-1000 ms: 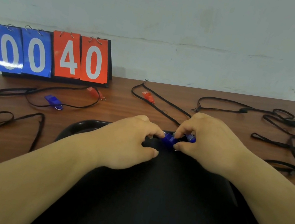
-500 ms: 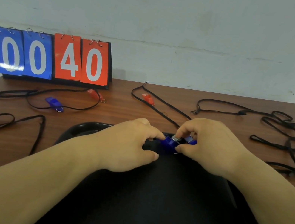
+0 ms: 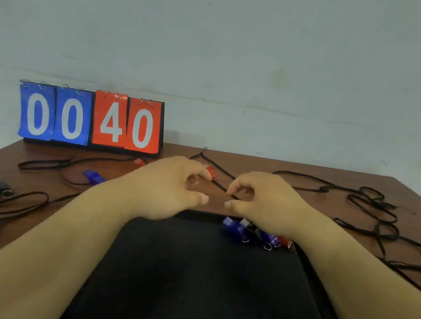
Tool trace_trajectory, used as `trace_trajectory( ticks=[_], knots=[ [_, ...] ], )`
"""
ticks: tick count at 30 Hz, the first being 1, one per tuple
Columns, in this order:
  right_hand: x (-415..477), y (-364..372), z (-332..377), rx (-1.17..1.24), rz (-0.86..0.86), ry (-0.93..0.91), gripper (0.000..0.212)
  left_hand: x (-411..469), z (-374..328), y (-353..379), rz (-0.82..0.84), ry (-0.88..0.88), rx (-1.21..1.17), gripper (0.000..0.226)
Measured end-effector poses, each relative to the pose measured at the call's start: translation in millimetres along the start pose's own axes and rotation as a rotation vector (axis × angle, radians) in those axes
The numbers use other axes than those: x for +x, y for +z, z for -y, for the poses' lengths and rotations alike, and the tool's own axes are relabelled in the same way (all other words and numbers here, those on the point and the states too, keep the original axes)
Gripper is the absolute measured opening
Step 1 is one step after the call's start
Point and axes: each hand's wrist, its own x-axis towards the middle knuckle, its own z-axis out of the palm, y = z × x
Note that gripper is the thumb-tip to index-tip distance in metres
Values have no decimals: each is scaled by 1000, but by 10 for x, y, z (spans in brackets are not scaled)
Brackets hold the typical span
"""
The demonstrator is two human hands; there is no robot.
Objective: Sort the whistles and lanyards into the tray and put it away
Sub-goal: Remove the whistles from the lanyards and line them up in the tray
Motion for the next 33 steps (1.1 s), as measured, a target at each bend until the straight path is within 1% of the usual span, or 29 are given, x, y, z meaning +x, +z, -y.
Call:
trace_trajectory(
  ticks=[2,3,6,8,10,12,14,15,19,21,24,30,33],
  knots=[
    [153,-13,186,-3,-2,-27,20,-71,107,-229,61,-44,25,47],
    [231,12,277,4,-2,-40,19,-113,193,-330,62,-74,26,47],
    [491,181,546,23,52,-71,20,-212,587,-505,-13,-202,48,46],
    [717,357,734,12,68,-94,21,-234,922,-532,6,-344,100,54],
    [968,548,919,1,35,-115,24,-202,1247,-496,35,-475,157,63],
    [1225,734,1068,-32,20,-132,24,-158,1485,-419,-23,-523,184,66],
    [1477,890,1167,-75,30,-138,24,-102,1660,-329,-121,-510,199,64],
    [1594,956,1198,-101,36,-143,25,-81,1732,-283,-144,-494,212,63],
    [1961,1174,1281,-244,73,-181,34,-37,1950,-183,-108,-430,222,54],
    [2079,1262,1265,-325,126,-152,34,-39,1979,-177,-100,-405,203,45],
    [2169,1351,1215,-371,196,-100,31,-44,2012,-162,-110,-387,180,34],
    [2122,1361,1154,-295,166,-90,26,-40,1978,-172,-197,-358,109,19],
    [2059,1319,1136,-138,77,-49,30,-60,1959,-171,-275,-369,9,13]
  ],
)
